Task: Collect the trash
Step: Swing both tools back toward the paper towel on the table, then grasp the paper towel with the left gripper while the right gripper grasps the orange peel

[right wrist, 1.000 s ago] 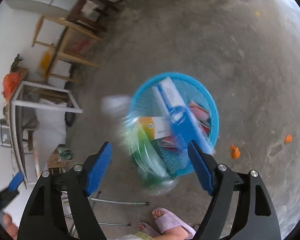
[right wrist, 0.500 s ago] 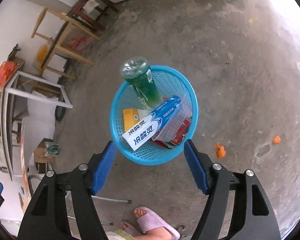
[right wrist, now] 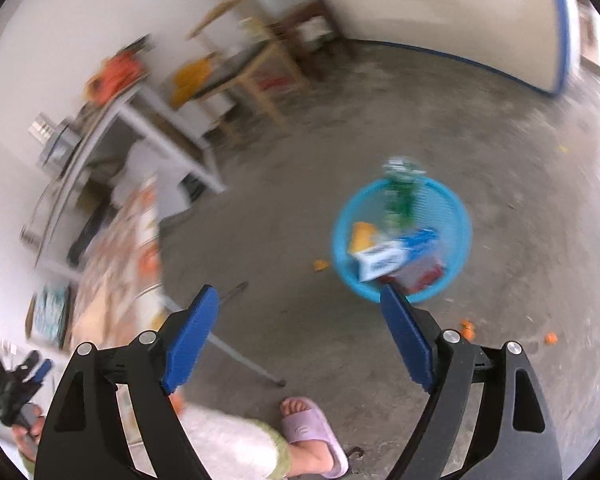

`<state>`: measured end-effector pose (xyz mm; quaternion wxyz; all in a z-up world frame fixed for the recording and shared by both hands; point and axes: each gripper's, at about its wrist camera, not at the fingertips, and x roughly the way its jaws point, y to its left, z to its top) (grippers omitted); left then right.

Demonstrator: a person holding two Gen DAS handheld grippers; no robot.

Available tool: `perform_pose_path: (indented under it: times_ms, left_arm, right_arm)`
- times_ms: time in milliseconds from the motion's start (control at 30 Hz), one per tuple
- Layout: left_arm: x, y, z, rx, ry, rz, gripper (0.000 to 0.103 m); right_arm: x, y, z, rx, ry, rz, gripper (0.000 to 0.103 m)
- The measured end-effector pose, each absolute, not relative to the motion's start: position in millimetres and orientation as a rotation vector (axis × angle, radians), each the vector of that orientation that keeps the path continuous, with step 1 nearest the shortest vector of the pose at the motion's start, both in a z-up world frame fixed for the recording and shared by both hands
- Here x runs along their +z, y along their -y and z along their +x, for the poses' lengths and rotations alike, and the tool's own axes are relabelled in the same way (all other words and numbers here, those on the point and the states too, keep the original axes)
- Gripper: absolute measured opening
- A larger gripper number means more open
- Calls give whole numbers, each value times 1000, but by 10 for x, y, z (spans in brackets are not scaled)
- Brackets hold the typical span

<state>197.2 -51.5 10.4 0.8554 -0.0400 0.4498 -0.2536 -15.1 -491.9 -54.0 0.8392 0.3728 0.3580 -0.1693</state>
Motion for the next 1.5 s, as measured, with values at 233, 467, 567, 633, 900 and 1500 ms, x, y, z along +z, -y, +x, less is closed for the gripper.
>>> perform_pose_path:
  times_ms: [233,467,567,633,900,1500]
  left_arm:
    - [-89,29,1994,-421,-967,-110,93]
    - [-53,-273,1969,-402,-934,-138,94]
    - [-72,-381,1977,-413,-923,-170,94]
    - [-105,-447,1978,-409,-927,-196,94]
    - [-267,-493,1892,-460,-952,-221,94]
    - [-274,-418,1688,-633,-868,-193,93]
  right_arm:
    - [-217,4080,821,-93,-831,648,81]
    - [-40,3222,1472,91,-893,517,81]
    - [-12,2883,1740,159,-916,459,81]
    - [-29,2701,1909,180,-937,435,81]
    - [-368,2257,2650,127,-1046,361,63]
    - [-503,2290,1835,296,-1185,569,12]
